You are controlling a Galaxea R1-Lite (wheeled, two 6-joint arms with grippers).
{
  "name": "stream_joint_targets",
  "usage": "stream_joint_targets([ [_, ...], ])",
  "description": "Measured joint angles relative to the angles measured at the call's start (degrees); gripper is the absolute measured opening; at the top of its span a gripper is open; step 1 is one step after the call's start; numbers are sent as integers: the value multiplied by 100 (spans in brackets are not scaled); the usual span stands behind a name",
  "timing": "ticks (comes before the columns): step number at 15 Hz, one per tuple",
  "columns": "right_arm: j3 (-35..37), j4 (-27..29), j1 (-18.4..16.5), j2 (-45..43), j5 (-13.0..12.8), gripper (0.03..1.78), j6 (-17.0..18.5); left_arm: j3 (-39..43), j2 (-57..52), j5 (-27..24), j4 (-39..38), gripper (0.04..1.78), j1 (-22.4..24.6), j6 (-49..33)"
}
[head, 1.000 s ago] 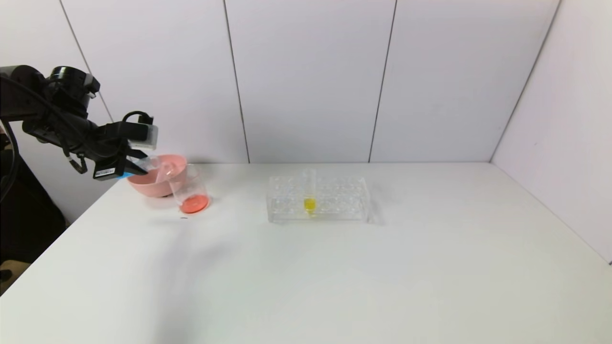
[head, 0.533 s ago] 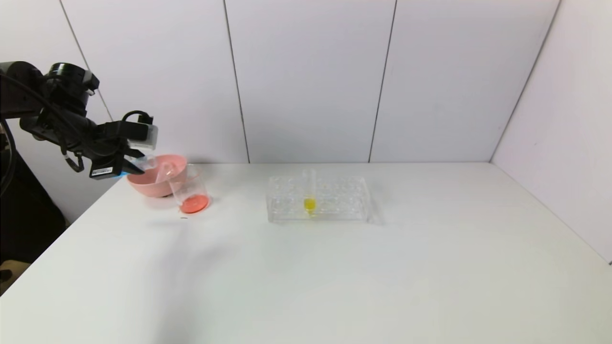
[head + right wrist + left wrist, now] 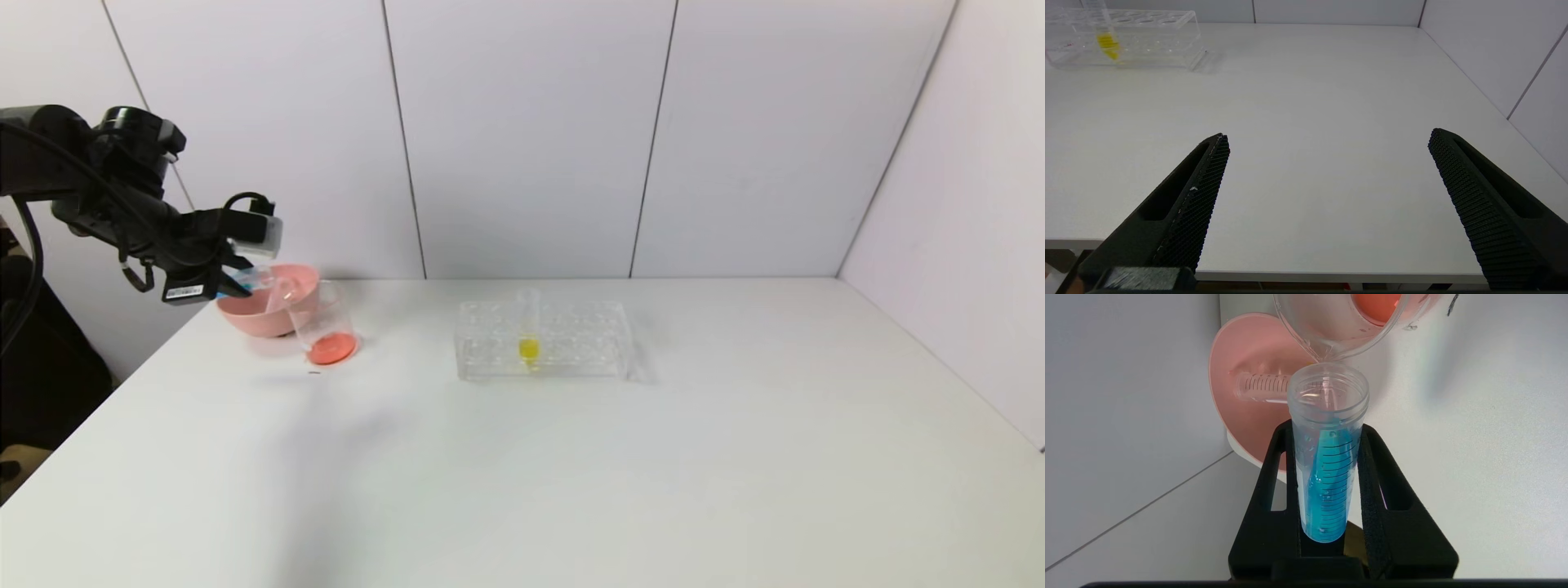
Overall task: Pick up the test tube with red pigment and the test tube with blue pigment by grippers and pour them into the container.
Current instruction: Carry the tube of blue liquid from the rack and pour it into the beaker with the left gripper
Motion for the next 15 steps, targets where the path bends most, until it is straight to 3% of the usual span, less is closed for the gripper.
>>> stream_joint_targets([
  [15, 0, 0, 0, 0, 0, 177, 0, -66, 218, 816, -83, 44, -312, -289],
])
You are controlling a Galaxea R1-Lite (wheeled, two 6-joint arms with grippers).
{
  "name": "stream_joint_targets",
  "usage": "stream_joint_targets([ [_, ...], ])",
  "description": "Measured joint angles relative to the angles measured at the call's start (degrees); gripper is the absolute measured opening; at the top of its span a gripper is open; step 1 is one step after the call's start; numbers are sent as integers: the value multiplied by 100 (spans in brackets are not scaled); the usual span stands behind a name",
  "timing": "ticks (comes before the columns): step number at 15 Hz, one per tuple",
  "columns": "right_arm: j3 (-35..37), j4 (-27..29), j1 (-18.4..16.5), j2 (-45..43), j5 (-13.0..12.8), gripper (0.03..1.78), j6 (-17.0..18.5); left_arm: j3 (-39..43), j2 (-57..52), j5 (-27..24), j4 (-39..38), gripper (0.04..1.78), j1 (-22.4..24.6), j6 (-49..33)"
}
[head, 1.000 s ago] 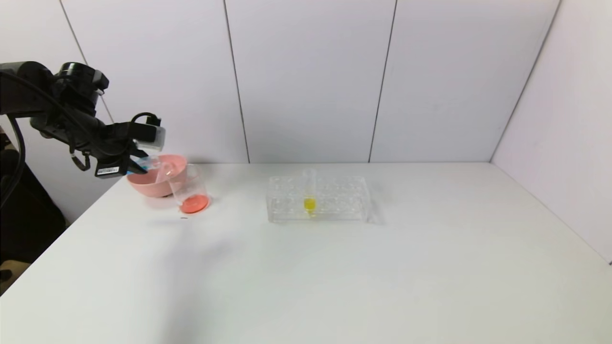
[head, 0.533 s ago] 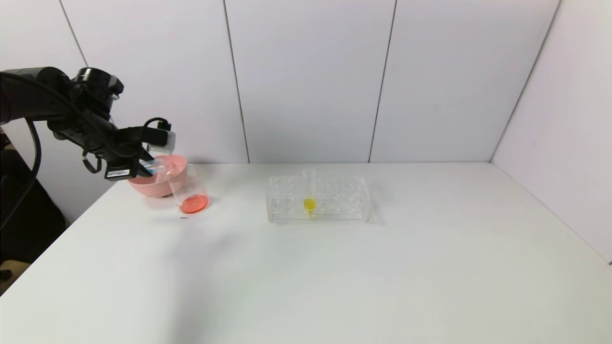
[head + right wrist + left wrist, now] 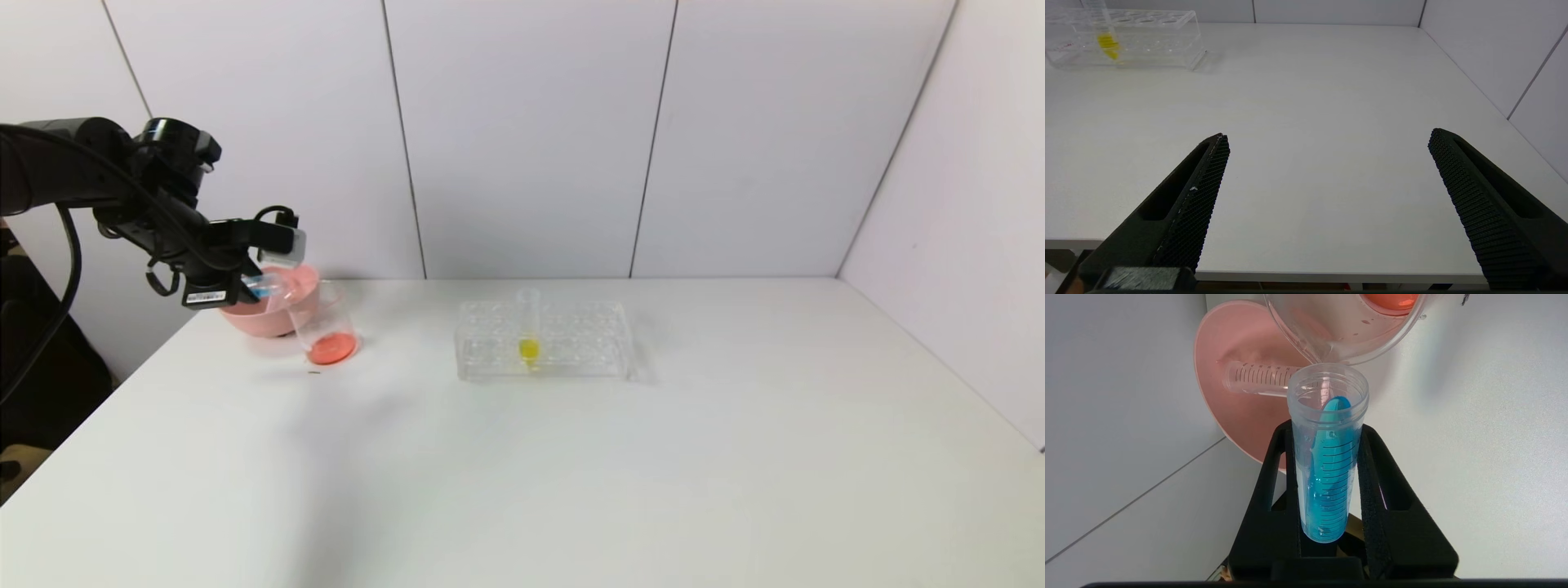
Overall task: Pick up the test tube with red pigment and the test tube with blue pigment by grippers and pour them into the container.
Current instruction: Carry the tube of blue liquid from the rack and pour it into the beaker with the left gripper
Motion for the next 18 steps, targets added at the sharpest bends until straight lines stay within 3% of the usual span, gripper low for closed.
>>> stream_joint_targets([
  [18, 0, -2, 0, 0, 0, 177, 0, -2, 20, 486, -166, 44, -207, -234],
])
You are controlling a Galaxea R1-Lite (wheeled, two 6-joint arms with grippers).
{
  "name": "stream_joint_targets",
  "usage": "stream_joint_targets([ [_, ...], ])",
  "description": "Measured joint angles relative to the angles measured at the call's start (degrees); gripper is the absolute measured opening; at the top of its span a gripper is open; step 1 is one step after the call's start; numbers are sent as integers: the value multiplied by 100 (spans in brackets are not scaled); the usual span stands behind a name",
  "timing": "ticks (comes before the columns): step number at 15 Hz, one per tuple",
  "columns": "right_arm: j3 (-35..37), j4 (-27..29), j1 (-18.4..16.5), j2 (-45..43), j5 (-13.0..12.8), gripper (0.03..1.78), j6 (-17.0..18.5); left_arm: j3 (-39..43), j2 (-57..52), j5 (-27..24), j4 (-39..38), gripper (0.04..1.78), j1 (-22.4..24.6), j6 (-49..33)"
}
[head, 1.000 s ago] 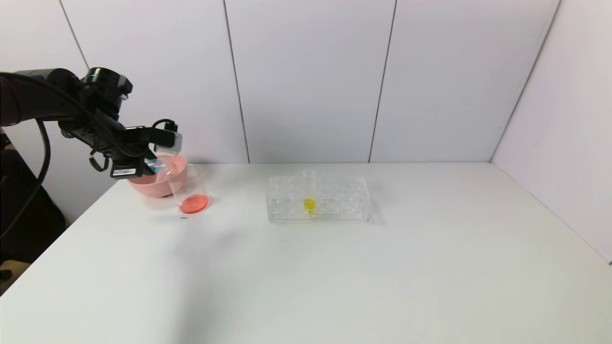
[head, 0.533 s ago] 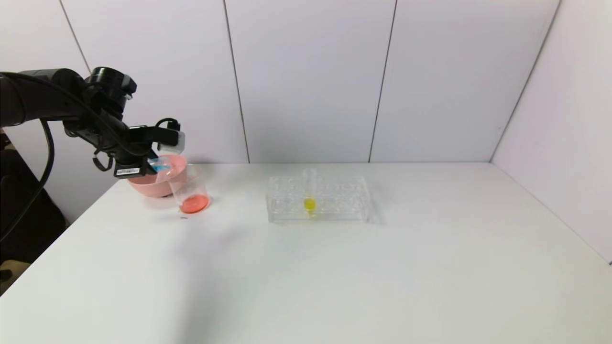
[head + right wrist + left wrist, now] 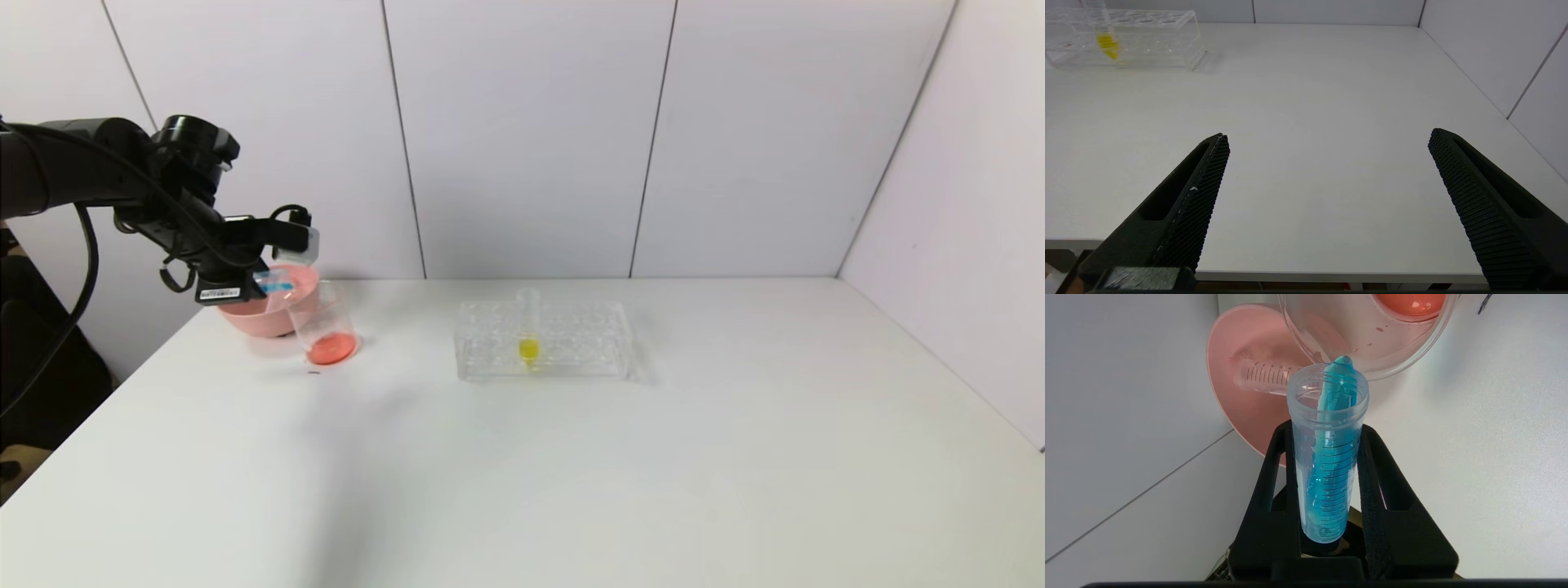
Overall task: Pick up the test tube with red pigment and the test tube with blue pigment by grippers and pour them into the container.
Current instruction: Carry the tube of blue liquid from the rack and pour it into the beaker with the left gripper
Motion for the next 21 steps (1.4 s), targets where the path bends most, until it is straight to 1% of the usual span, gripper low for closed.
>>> stream_joint_targets([
  [8, 0, 2, 0, 0, 0, 177, 2, 0, 38, 118, -121, 44, -74, 0],
  [12, 0, 2, -2, 0, 0, 178, 2, 0, 52, 317, -151, 44, -157, 0],
  [21, 0, 2, 0, 0, 0, 177, 0, 0, -72, 322, -140, 44, -179, 7],
])
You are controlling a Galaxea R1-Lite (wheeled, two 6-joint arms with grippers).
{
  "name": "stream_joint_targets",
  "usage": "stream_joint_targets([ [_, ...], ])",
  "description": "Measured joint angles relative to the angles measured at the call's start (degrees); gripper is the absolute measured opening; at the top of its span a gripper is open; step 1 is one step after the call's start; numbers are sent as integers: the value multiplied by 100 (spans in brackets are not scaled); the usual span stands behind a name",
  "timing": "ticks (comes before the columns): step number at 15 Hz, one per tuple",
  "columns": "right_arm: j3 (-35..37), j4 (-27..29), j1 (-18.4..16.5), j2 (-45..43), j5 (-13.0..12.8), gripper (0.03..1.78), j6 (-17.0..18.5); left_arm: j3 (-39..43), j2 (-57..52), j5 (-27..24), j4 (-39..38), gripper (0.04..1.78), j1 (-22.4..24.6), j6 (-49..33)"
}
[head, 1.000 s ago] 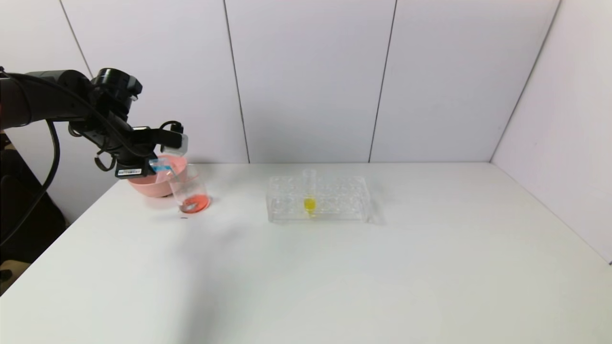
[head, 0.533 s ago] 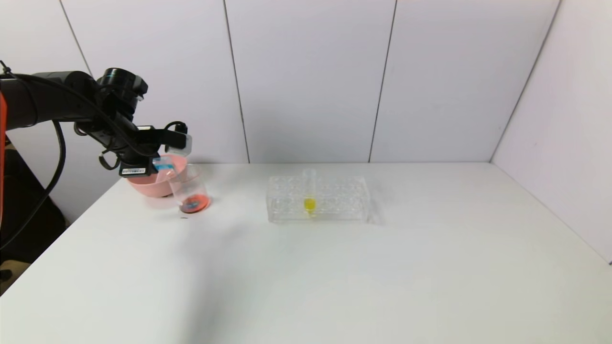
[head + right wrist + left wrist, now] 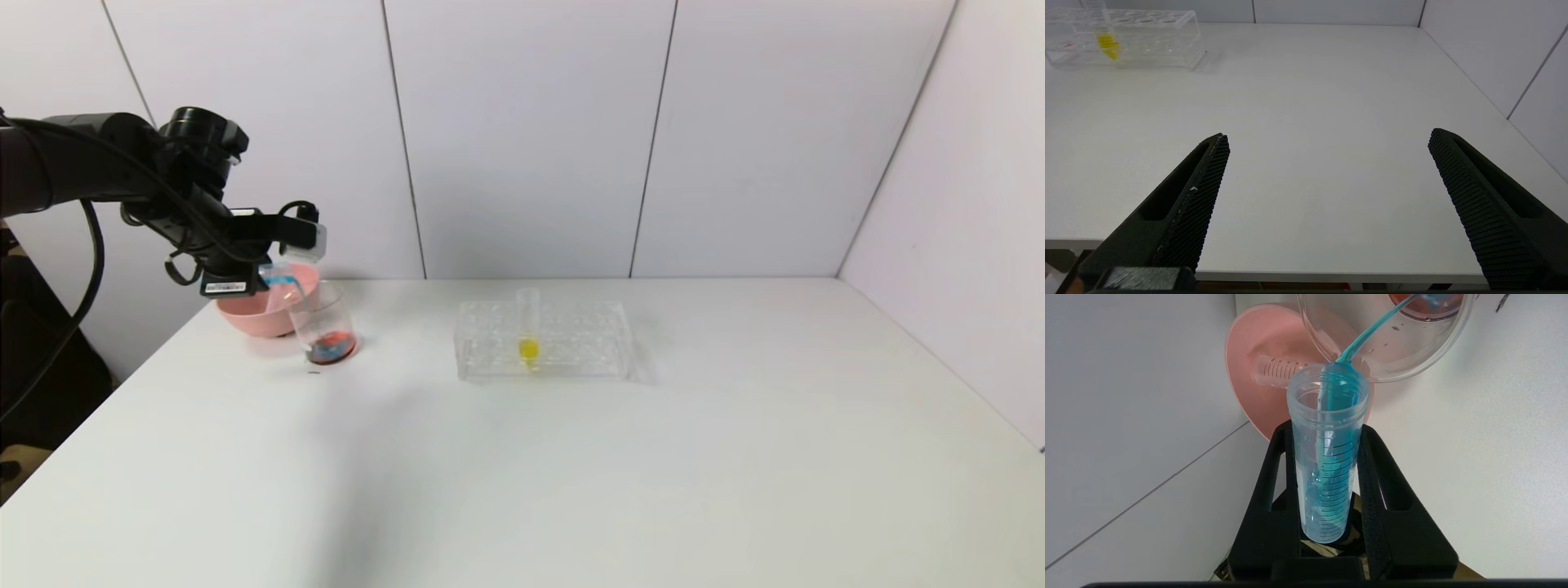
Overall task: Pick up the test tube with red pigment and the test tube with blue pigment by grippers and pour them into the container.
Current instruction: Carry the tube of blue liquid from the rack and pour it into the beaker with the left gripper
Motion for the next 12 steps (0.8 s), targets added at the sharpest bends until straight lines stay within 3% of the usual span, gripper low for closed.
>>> stream_joint_targets([
  [12, 0, 0, 0, 0, 0, 177, 0, 0, -60, 425, 0, 44, -127, 78],
])
